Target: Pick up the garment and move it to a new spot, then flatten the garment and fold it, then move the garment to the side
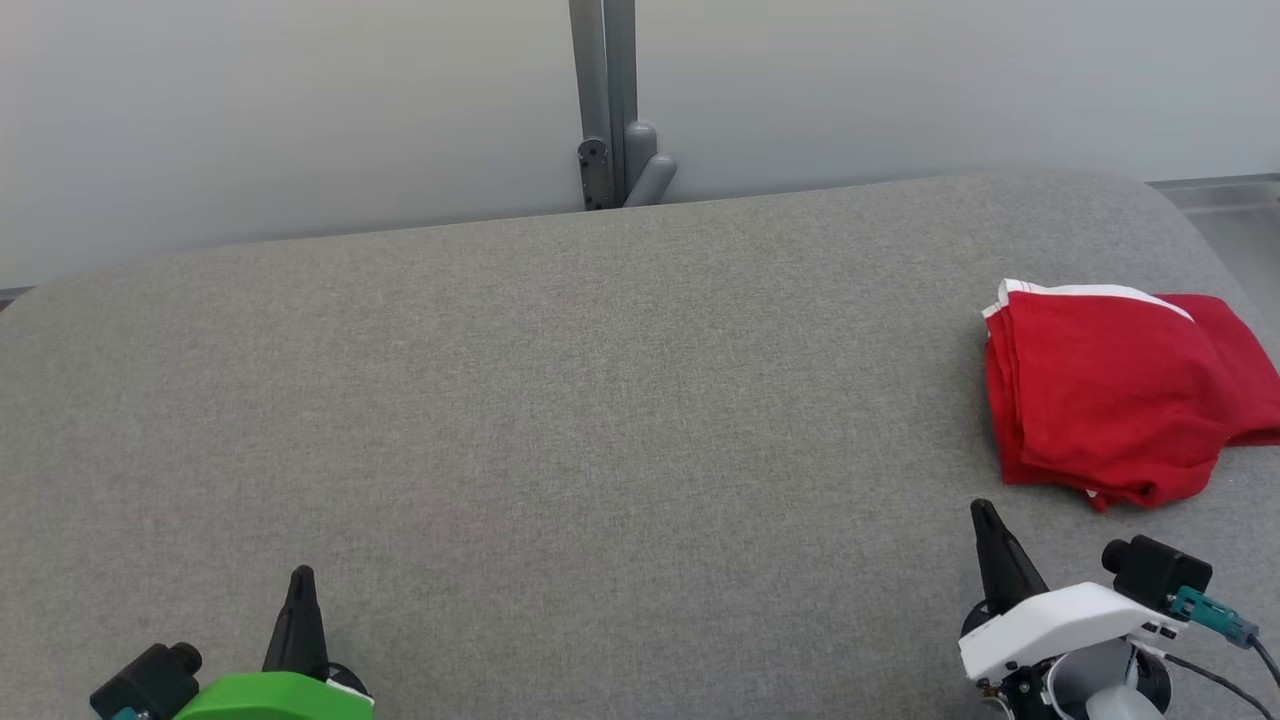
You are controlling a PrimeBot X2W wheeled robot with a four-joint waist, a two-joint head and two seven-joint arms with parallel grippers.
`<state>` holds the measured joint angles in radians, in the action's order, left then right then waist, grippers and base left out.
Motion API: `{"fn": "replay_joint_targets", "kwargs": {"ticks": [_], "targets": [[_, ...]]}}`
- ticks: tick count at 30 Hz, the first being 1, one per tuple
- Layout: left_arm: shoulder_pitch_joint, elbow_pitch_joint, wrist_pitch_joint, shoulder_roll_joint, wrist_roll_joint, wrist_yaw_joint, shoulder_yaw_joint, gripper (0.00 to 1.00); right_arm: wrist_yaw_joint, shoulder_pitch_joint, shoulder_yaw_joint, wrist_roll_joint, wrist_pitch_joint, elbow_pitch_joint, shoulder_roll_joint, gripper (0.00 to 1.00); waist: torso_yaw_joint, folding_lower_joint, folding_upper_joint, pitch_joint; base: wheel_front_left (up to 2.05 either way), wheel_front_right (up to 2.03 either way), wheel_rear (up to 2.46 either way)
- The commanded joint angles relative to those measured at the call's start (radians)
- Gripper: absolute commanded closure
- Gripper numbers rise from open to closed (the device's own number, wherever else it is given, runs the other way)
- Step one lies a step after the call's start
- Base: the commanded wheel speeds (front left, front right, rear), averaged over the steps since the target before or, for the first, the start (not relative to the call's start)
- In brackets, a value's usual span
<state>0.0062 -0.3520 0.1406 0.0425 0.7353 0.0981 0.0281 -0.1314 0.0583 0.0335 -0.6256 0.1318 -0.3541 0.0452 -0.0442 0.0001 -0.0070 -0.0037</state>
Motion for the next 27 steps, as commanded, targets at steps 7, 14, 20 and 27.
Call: {"fn": "replay_joint_targets", "kwargs": {"ticks": [7,14,20,27], "targets": [[-0.040,0.033,-0.034,0.005,0.128,0.009,0.013,1.00,0.000,0.027,-0.025,-0.143,-0.035,0.032,0.006,1.00,0.004,-0.0001,0.0020,0.000,0.00,0.00,0.00],[-0.048,0.046,-0.058,0.006,0.212,0.012,0.021,1.00,0.000,0.029,-0.040,-0.239,-0.061,0.043,0.006,1.00,0.007,-0.0001,0.0024,0.001,0.00,0.00,0.00],[-0.054,0.055,-0.077,0.006,0.280,0.015,0.026,1.00,0.000,0.031,-0.051,-0.315,-0.081,0.051,0.007,1.00,0.010,-0.0001,0.0028,0.001,0.00,0.00,0.00],[-0.059,0.064,-0.097,0.007,0.355,0.017,0.032,1.00,0.000,0.034,-0.065,-0.400,-0.103,0.061,0.007,1.00,0.013,-0.0001,0.0032,0.002,0.00,0.00,0.00]]}}
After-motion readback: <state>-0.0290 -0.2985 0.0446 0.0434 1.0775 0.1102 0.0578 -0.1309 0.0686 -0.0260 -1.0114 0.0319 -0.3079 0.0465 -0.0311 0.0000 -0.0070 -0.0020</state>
